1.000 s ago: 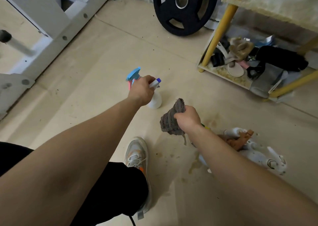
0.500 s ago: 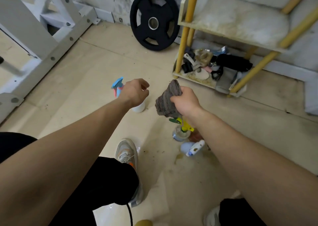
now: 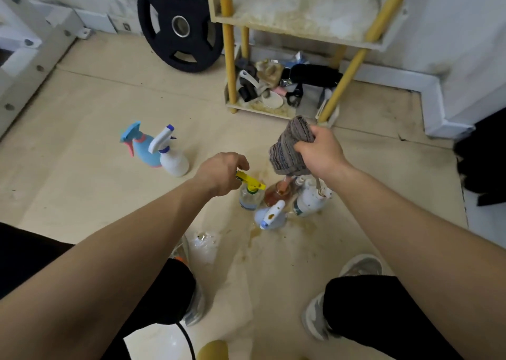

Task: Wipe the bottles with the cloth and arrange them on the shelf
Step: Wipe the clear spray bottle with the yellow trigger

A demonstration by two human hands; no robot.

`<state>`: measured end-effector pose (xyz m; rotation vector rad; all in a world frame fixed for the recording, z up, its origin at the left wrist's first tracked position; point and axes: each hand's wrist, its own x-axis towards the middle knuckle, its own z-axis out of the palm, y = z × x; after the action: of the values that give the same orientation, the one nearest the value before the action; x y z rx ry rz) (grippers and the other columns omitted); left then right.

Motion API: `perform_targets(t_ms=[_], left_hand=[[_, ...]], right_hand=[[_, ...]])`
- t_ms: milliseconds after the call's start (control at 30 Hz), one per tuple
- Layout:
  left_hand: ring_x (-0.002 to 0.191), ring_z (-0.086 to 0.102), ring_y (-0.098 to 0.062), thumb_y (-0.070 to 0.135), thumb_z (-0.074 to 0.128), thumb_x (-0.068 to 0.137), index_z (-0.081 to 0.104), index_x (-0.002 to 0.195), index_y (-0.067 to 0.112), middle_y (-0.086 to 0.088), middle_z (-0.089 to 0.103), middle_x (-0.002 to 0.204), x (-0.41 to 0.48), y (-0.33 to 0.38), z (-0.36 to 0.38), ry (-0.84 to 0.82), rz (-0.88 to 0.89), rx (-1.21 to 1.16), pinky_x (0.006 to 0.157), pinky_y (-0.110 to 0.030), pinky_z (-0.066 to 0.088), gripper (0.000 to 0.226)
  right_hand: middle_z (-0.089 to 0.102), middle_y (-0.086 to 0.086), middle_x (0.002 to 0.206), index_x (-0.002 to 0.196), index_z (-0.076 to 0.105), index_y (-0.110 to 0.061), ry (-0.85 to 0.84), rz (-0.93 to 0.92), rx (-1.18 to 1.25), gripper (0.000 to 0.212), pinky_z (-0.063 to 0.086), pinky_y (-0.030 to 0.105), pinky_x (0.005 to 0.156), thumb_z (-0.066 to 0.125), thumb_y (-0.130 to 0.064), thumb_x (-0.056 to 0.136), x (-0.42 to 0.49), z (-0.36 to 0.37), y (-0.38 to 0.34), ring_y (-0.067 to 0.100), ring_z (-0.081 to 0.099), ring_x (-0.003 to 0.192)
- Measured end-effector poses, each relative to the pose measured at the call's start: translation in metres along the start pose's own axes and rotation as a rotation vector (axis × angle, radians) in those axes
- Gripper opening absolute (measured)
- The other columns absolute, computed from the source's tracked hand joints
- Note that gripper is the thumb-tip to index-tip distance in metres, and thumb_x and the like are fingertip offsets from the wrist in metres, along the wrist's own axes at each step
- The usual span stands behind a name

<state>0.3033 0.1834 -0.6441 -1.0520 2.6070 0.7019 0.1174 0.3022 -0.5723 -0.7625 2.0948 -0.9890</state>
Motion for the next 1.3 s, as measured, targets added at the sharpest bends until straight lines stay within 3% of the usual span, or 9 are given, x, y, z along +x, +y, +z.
perform_targets(t_ms=[333, 467, 567, 900, 1100, 1133, 1200, 1233, 1300], left_hand=[[0.094, 0.062, -0.029, 0.038, 0.071, 0.09, 0.072, 0.108, 0.032, -0.003, 0.069, 0.094, 0.024, 0.004, 0.031, -0.01, 0.075, 0.145, 0.067, -0.032, 0.045, 0.019], [0.091, 0.062, -0.029, 0.037, 0.072, 0.089, 0.074, 0.103, 0.033, 0.001, 0.061, 0.084, 0.024, 0.002, 0.028, -0.024, 0.048, 0.107, 0.065, -0.03, 0.041, 0.015], [0.09, 0.062, -0.028, 0.036, 0.073, 0.089, 0.074, 0.102, 0.033, 0.0, 0.066, 0.087, 0.015, 0.005, 0.02, -0.018, 0.061, 0.106, 0.067, -0.033, 0.048, 0.013], [0.082, 0.062, -0.018, 0.038, 0.076, 0.087, 0.075, 0.097, 0.032, 0.006, 0.071, 0.085, -0.03, 0.032, -0.089, 0.093, 0.125, 0.039, 0.074, -0.037, 0.055, 0.011], [0.069, 0.059, -0.011, 0.031, 0.082, 0.083, 0.078, 0.092, 0.025, 0.005, 0.07, 0.075, -0.059, 0.064, -0.168, 0.258, 0.218, -0.123, 0.069, -0.032, 0.052, 0.012], [0.066, 0.059, -0.006, 0.031, 0.082, 0.082, 0.078, 0.091, 0.024, 0.008, 0.068, 0.07, -0.063, 0.068, -0.179, 0.288, 0.231, -0.159, 0.064, -0.024, 0.049, 0.012], [0.054, 0.055, 0.002, 0.027, 0.083, 0.081, 0.078, 0.085, 0.02, 0.016, 0.061, 0.056, -0.07, 0.077, -0.195, 0.326, 0.228, -0.235, 0.053, -0.01, 0.039, 0.01], [0.048, 0.052, 0.003, 0.023, 0.083, 0.081, 0.077, 0.081, 0.018, 0.018, 0.058, 0.051, -0.074, 0.081, -0.201, 0.338, 0.217, -0.286, 0.05, -0.009, 0.037, 0.008], [0.042, 0.049, 0.002, 0.014, 0.082, 0.08, 0.074, 0.075, 0.015, 0.018, 0.055, 0.045, -0.078, 0.087, -0.207, 0.376, 0.196, -0.398, 0.047, -0.007, 0.035, 0.01]], right_hand=[[0.075, 0.003, 0.094, 0.086, 0.07, -0.028, 0.016, 0.051, 0.092, 0.018, 0.06, 0.054, 0.084, 0.057, -0.017, 0.081, 0.01, -0.001, 0.027, 0.029, 0.071, 0.092], [0.075, 0.006, 0.094, 0.086, 0.071, -0.025, 0.012, 0.041, 0.122, 0.02, 0.06, 0.055, 0.083, 0.056, -0.013, 0.083, 0.007, -0.006, 0.027, 0.03, 0.072, 0.091], [0.076, 0.004, 0.093, 0.085, 0.071, -0.025, 0.004, 0.015, 0.098, 0.022, 0.061, 0.054, 0.084, 0.055, -0.01, 0.086, 0.001, -0.014, 0.018, 0.028, 0.072, 0.091], [0.075, 0.005, 0.097, 0.102, 0.074, -0.02, -0.007, -0.198, -0.054, 0.019, 0.06, 0.043, 0.084, 0.056, -0.015, 0.099, -0.025, -0.041, -0.048, 0.027, 0.071, 0.093], [0.066, -0.015, 0.08, 0.091, 0.061, -0.043, -0.066, -0.442, -0.142, 0.025, 0.049, 0.033, 0.072, 0.056, -0.022, 0.102, -0.055, -0.042, -0.097, 0.014, 0.065, 0.079], [0.067, -0.014, 0.081, 0.095, 0.061, -0.046, -0.089, -0.479, -0.169, 0.027, 0.047, 0.032, 0.071, 0.055, -0.021, 0.102, -0.063, -0.042, -0.102, 0.014, 0.065, 0.078], [0.073, -0.005, 0.099, 0.132, 0.058, -0.043, -0.102, -0.569, -0.306, 0.037, 0.05, 0.036, 0.076, 0.052, -0.02, 0.104, -0.075, -0.044, -0.109, 0.02, 0.066, 0.088], [0.072, 0.002, 0.114, 0.15, 0.046, -0.036, -0.078, -0.621, -0.42, 0.048, 0.052, 0.041, 0.082, 0.05, -0.02, 0.105, -0.078, -0.047, -0.113, 0.025, 0.066, 0.099], [0.062, 0.005, 0.137, 0.16, 0.025, -0.031, -0.017, -0.682, -0.652, 0.061, 0.051, 0.045, 0.093, 0.048, -0.019, 0.105, -0.078, -0.053, -0.119, 0.03, 0.057, 0.122]])
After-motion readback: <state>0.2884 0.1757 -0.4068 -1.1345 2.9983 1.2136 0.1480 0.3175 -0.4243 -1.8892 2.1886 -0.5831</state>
